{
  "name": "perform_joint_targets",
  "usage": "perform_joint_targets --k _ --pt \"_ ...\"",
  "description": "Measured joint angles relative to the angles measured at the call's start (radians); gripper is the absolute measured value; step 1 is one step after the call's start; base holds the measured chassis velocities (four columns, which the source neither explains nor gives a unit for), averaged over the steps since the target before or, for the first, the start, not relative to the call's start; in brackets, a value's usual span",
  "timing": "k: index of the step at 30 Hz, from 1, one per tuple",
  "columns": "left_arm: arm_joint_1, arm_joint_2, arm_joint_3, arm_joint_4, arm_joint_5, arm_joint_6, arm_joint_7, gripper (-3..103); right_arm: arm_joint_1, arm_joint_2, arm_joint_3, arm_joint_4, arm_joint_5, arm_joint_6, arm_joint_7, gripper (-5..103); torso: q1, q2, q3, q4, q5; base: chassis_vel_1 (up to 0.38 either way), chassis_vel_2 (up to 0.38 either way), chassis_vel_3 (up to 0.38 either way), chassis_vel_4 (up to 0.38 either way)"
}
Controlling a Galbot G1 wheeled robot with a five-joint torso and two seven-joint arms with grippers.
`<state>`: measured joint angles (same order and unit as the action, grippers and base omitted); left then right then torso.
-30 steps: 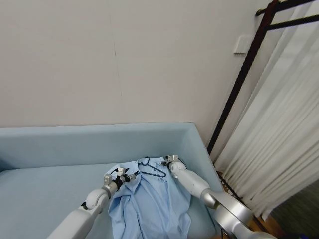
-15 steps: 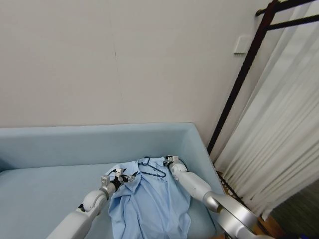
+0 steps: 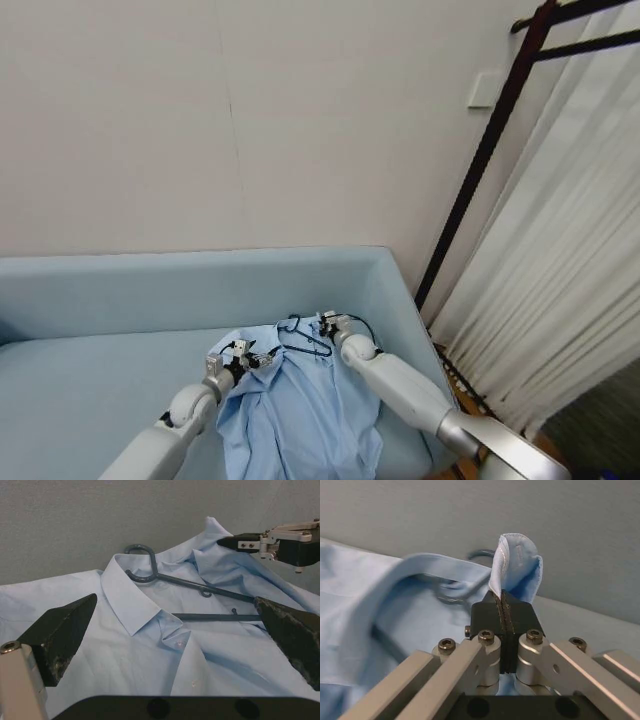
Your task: Pick up the clothes from the sofa and hang them on the clothes hanger.
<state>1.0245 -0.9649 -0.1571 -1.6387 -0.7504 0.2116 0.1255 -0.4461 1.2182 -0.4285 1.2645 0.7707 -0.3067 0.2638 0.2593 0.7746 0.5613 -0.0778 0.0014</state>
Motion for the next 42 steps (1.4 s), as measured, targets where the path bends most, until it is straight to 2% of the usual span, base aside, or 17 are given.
perform_joint_targets --k 10,13,16,17,18,21,23,27,28,30,32,33,34,35,38,40,42 --pt "0.018 -0.014 -0.015 0.000 0.001 -0.003 0.002 100 0.011 0.180 -0.051 -0.090 -0.062 -0.038 0.185 2 0.000 0.000 0.000 0.0005 -0.0001 0.000 0.000 0.000 0.000" --pt "0.018 -0.019 -0.016 0.000 0.001 -0.004 0.002 100 0.004 0.177 -0.052 -0.079 -0.056 -0.046 0.199 -1 0.000 0.000 0.000 0.0005 0.0000 0.000 0.000 0.000 0.000" --pt "0.013 -0.027 -0.016 0.002 0.001 -0.004 0.002 100 -0.004 0.103 -0.059 0.014 -0.005 -0.080 0.202 9 0.000 0.000 0.000 0.0001 0.0001 0.000 0.000 0.000 0.000" --pt "0.007 -0.033 -0.017 0.007 0.002 -0.005 0.002 100 -0.006 0.038 -0.058 0.082 0.057 -0.116 0.195 14 0.000 0.000 0.000 -0.0007 0.0001 0.000 0.000 0.000 0.000" --pt "0.007 -0.033 -0.017 0.007 0.002 -0.005 0.002 100 -0.006 0.038 -0.058 0.082 0.057 -0.116 0.195 14 0.000 0.000 0.000 -0.0007 0.0001 0.000 0.000 0.000 0.000" --pt "-0.001 -0.045 -0.017 0.012 0.002 -0.005 0.003 100 0.001 -0.049 -0.045 0.167 0.175 -0.159 0.176 25 0.000 0.000 0.000 -0.0011 0.0004 0.000 0.000 0.000 0.000" --pt "-0.009 -0.060 -0.016 0.017 0.002 -0.005 0.003 100 0.021 -0.120 -0.030 0.234 0.276 -0.178 0.169 36 0.000 0.000 0.000 -0.0004 0.0002 0.000 0.000 0.000 0.000" --pt "-0.014 -0.074 -0.011 0.022 0.002 -0.005 0.003 100 0.027 -0.179 -0.019 0.274 0.328 -0.190 0.157 47 0.000 0.000 0.000 0.0004 0.0003 0.000 0.000 0.000 0.000" --pt "-0.015 -0.077 -0.011 0.020 0.003 -0.005 0.003 100 0.026 -0.214 -0.009 0.268 0.329 -0.189 0.121 58 0.000 0.000 0.000 0.0002 0.0003 0.000 0.000 0.000 0.000" --pt "-0.014 -0.077 -0.012 0.017 0.003 -0.005 0.003 100 0.023 -0.233 -0.003 0.254 0.325 -0.188 0.091 58 0.000 0.000 0.000 0.0004 0.0004 0.000 0.000 0.000 0.000" --pt "-0.010 -0.076 -0.016 0.012 0.003 -0.005 0.003 100 0.015 -0.271 0.009 0.214 0.303 -0.186 0.002 63 0.000 0.000 0.000 -0.0001 0.0006 0.000 0.000 0.000 0.000" --pt "-0.004 -0.073 -0.023 0.010 0.003 -0.006 0.003 100 0.006 -0.309 0.022 0.163 0.265 -0.182 -0.106 74 0.000 0.000 0.000 -0.0003 0.0005 0.000 0.000 0.000 0.000" --pt "0.000 -0.072 -0.027 0.010 0.003 -0.007 0.004 100 0.001 -0.327 0.029 0.137 0.240 -0.177 -0.161 74 0.000 0.000 0.000 -0.0005 0.0006 0.000 0.000 0.000 0.000" --pt "0.000 -0.072 -0.027 0.010 0.003 -0.007 0.004 100 0.001 -0.327 0.029 0.137 0.240 -0.177 -0.161 74 0.000 0.000 0.000 -0.0005 0.0006 0.000 0.000 0.000 0.000" --pt "0.016 -0.070 -0.041 0.010 0.005 -0.011 0.005 100 -0.015 -0.367 0.051 0.057 0.208 -0.176 -0.298 90 0.000 0.000 0.000 -0.0008 0.0005 0.000 0.000 0.000 0.000" --pt "0.032 -0.069 -0.055 0.004 0.008 -0.014 0.006 100 -0.018 -0.373 0.060 0.026 0.228 -0.190 -0.338 98 0.000 0.000 0.000 -0.0002 0.0001 0.000 0.000 0.000 0.000" --pt "0.042 -0.068 -0.064 0.000 0.010 -0.015 0.006 100 -0.019 -0.374 0.061 0.017 0.247 -0.202 -0.354 98 0.000 0.000 0.000 0.0002 0.0003 0.000 0.000 0.000 0.000"
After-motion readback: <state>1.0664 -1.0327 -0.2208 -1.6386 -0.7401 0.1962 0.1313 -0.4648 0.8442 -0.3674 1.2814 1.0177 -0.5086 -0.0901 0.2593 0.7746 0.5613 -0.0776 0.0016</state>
